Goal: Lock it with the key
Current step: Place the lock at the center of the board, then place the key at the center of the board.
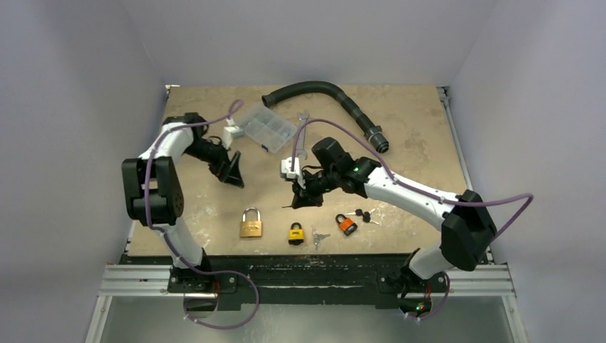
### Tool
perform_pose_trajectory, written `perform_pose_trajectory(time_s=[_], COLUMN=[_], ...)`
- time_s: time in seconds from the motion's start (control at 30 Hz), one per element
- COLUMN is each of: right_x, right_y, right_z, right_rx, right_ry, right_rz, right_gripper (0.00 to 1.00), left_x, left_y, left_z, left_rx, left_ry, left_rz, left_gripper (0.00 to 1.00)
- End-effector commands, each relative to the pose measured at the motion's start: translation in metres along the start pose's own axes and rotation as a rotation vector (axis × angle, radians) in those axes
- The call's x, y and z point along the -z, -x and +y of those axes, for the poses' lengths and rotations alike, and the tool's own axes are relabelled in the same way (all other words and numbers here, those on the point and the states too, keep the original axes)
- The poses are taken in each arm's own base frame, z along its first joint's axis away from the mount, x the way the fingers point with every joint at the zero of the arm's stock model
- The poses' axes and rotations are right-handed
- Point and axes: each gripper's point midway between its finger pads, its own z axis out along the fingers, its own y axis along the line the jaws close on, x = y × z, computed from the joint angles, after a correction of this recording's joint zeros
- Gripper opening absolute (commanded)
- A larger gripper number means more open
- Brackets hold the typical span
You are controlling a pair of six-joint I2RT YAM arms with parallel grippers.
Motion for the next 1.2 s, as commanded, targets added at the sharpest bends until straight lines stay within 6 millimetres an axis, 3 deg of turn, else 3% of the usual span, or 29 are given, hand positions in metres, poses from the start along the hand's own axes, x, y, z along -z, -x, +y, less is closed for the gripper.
perform_pose_trajectory(time_s=[0.0,0.13,0.43,0.63,1.03,1.17], right_x=[-0.017,-0.044,-0.088,-0.104,-0.131,-0.134], right_y=[0.008,0.004,-0.003,-0.012,-0.034,-0.037], right_z=[-0.001,0.007,0.018,0.014,0.007,0.007], right_rx=[0.102,0.137,0.217,0.233,0.209,0.198], right_ry=[0.000,0.014,0.057,0.066,0.069,0.070], right_rz=[0.071,0.145,0.216,0.243,0.294,0.292], right_gripper=[0.00,0.00,0.00,0.00,0.00,0.07], left_x=[0.058,0.075,0.088,0.100,0.100,0.100], left_y=[0.049,0.059,0.073,0.082,0.080,0.080], left_z=[-0.002,0.008,-0.010,-0.011,-0.013,-0.012], left_rx=[0.013,0.093,0.088,0.078,0.084,0.083], left_ry=[0.074,0.135,0.102,0.159,0.146,0.146], left_rz=[-0.304,-0.429,-0.543,-0.597,-0.606,-0.605], left_gripper=[1.00,1.00,1.00,1.00,1.00,1.00])
